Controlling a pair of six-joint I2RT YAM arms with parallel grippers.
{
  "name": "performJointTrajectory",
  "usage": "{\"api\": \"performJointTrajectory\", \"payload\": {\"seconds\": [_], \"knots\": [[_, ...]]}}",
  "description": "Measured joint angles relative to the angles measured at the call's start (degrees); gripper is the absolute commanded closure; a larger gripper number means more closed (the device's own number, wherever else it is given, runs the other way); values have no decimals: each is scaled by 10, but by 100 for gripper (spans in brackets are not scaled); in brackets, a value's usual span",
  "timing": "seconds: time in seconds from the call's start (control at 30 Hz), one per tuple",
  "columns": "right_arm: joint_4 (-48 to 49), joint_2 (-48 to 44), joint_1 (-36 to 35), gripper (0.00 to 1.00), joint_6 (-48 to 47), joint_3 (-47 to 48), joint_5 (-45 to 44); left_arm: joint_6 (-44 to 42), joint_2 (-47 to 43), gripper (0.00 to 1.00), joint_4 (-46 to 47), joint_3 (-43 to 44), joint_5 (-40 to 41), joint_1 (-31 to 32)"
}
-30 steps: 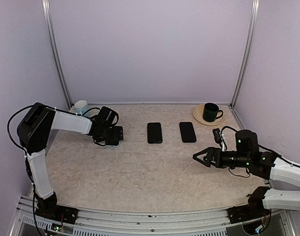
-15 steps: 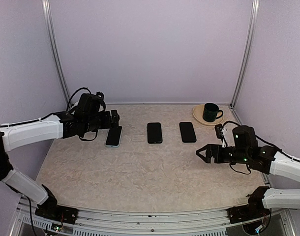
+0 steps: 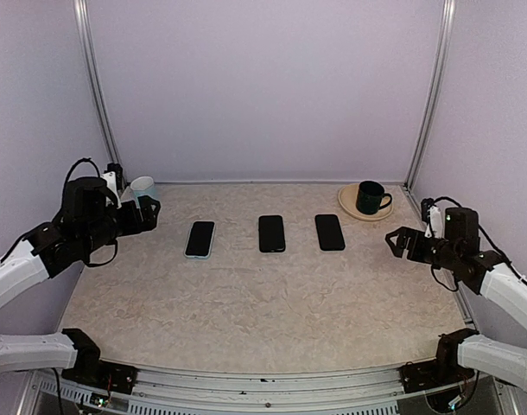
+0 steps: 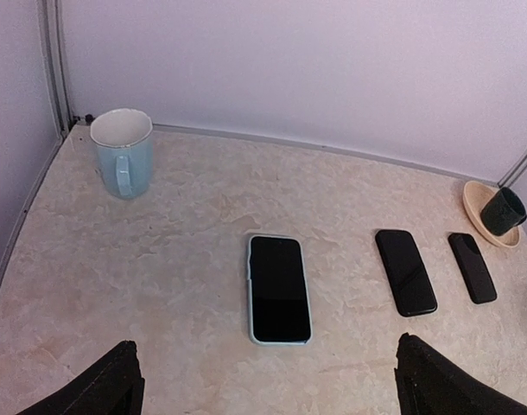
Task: Put the phone into the phone case
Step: Reset both arms
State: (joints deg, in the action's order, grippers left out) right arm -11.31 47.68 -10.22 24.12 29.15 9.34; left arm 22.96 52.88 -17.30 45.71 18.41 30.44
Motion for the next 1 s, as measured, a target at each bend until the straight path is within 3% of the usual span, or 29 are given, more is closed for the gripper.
{"api": "performJointTrajectory", "payload": {"seconds": [0.17, 0.47, 0.8, 1.0], "knots": [[5, -23, 25, 0, -12, -3, 20, -19, -72, 1, 7, -35, -15, -24], [30, -221, 25, 0, -58, -41, 19, -40, -114, 1, 20, -71, -48, -38], [-3, -227, 11, 0, -97, -10, 17, -51, -100, 1, 16, -69, -46, -48], [-28, -212, -75, 0, -99, -8, -39, -51, -116, 1, 16, -69, -46, -48]]}}
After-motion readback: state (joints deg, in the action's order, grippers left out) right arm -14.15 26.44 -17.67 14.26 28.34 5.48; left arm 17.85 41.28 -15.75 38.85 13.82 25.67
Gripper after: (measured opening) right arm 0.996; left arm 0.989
